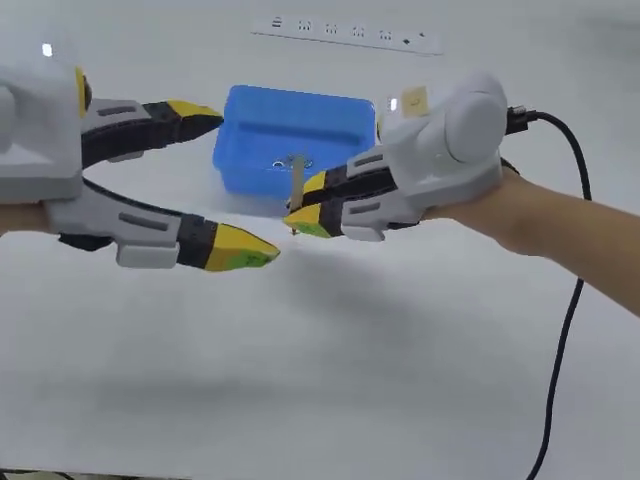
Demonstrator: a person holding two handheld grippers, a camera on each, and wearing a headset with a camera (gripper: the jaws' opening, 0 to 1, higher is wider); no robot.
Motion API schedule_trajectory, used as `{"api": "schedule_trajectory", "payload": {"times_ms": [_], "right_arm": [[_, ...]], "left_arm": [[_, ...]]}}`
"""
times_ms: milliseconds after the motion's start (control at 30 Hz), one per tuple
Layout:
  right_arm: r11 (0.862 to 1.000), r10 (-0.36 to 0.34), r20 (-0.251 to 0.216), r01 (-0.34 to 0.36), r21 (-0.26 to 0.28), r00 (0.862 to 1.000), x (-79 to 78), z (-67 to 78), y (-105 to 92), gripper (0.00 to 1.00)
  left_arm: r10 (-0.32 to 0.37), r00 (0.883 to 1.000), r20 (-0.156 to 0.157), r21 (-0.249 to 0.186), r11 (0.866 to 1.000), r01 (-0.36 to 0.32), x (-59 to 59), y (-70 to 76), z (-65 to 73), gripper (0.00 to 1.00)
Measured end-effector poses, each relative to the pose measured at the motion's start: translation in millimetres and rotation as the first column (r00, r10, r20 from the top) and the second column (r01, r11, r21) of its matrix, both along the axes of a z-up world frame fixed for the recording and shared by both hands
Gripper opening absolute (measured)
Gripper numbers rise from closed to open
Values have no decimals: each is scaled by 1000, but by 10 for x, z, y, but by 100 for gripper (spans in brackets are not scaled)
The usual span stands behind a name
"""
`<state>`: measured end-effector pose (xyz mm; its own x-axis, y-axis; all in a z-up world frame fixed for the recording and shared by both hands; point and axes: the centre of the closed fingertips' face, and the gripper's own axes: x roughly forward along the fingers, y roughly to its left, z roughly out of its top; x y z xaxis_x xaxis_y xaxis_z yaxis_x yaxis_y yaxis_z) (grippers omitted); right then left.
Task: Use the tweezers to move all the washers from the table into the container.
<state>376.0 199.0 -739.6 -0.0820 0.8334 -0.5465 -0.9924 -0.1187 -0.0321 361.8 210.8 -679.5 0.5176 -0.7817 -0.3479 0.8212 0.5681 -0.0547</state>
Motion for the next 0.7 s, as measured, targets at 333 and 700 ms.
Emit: {"api": "schedule_trajectory", "payload": {"times_ms": [333,700], "right_arm": [[999,16,35,-17,30,999,-21,355,-16,10],[996,-26,89,18,88,996,476,727,-13,10]], "left_arm": [[71,997,-28,-25,997,-72,-184,165,2,100],[126,992,-25,-37,991,-127,-238,224,-84,100]]}}
